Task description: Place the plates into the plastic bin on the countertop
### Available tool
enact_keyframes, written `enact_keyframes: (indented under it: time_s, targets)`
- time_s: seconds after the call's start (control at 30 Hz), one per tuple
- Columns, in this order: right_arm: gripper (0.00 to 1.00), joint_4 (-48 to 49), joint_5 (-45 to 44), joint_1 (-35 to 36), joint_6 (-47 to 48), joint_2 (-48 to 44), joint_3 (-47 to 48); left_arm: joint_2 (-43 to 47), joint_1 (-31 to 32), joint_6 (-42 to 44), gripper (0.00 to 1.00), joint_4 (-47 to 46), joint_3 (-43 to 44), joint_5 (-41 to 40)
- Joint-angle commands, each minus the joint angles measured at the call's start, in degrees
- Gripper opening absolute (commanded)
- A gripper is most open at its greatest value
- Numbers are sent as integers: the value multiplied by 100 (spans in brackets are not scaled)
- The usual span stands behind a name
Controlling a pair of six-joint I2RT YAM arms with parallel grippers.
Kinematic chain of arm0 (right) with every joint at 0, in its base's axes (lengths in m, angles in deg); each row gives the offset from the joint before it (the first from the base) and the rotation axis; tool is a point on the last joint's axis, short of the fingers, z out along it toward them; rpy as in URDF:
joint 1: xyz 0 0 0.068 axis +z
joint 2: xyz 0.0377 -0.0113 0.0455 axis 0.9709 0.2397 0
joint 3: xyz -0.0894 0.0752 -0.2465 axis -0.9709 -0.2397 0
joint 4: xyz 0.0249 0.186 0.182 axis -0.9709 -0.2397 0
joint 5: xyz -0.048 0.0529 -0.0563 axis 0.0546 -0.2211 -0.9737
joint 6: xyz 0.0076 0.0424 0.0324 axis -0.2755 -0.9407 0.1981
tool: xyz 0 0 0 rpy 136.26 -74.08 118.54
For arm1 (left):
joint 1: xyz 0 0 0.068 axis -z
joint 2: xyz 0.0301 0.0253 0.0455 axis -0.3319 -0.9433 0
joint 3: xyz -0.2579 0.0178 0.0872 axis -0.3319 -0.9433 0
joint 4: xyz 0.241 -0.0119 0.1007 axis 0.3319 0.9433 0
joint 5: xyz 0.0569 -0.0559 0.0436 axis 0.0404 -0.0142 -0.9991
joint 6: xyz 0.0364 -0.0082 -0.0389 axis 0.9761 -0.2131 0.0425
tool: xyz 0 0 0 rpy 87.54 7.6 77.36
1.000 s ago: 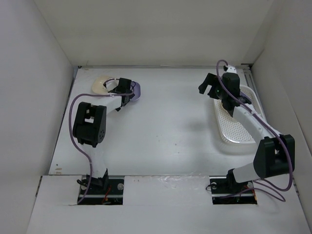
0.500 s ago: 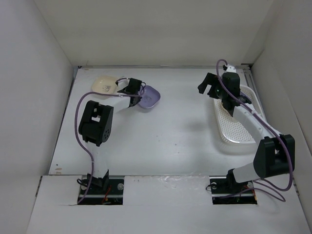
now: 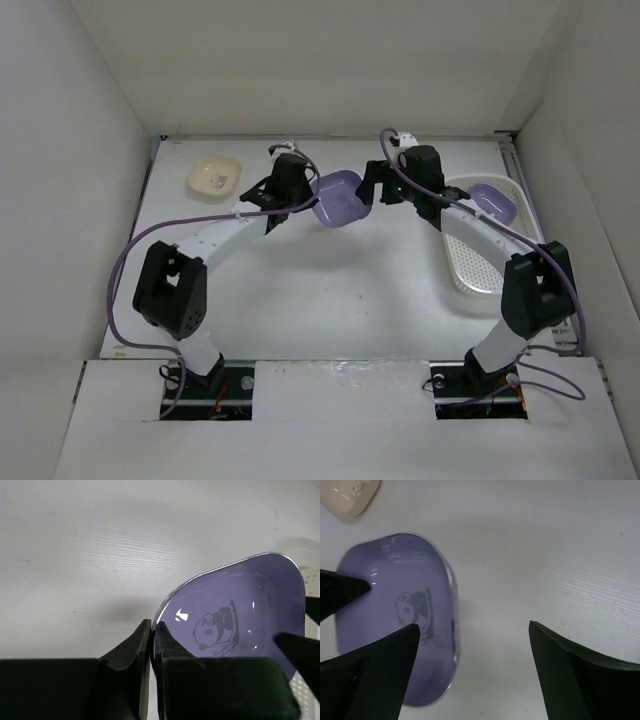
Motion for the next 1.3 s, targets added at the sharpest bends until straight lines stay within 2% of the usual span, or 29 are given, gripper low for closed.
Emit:
enact_keyframes:
  time_s: [0.0, 0.03, 0.07, 0.17, 0.2, 0.23, 0.27, 0.3, 0.43, 0.67, 0.7, 0.83, 1.0, 1.27]
  targets:
    - [94, 117, 208, 72, 173, 162, 291, 556, -42, 206, 0, -257, -99, 650]
    - [91, 117, 278, 72, 173, 162, 343, 643, -42, 206, 0, -257, -47, 721]
    - [79, 117, 278, 72, 173, 241, 344, 696, -42, 206, 0, -257, -46, 774]
    - [52, 47, 226, 134, 173, 294, 396, 907, -42, 206, 0, -257, 6, 775]
    - [17, 47, 226, 134, 173, 225, 396, 960, -42, 206, 0, -257, 7, 775]
    - [0, 47, 52, 134, 121, 120, 344, 1039, -42, 145, 30, -257, 7, 688]
    - [0, 47, -37, 134, 121, 118, 344, 1040, -42, 75, 71, -257, 7, 591]
    - [0, -5, -116, 64, 60, -21, 344, 1092, -42, 22, 99, -118, 7, 451]
    - [0, -259, -819, -375, -291, -416, 125, 1092, -42, -31, 100, 164, 147, 20]
    - [0, -260, -636, -2360, -880, -812, -447, 1374, -42, -31, 100, 270, -178, -509]
    - [0, -260, -636, -2832, -951, -813, -508, 1426, -42, -31, 100, 348, -265, -665]
    - [0, -67, -180, -3845, -1329, -594, -676, 1488, -164, -93, 100, 402, -573, -790]
    - [0, 81, -284, -4374, -1751, -514, -1009, 1611, -297, 12, 100, 401, -749, -711]
    - [1, 205, -785, -4428, -2059, -699, -1343, 1716, -297, 12, 100, 340, -995, -843]
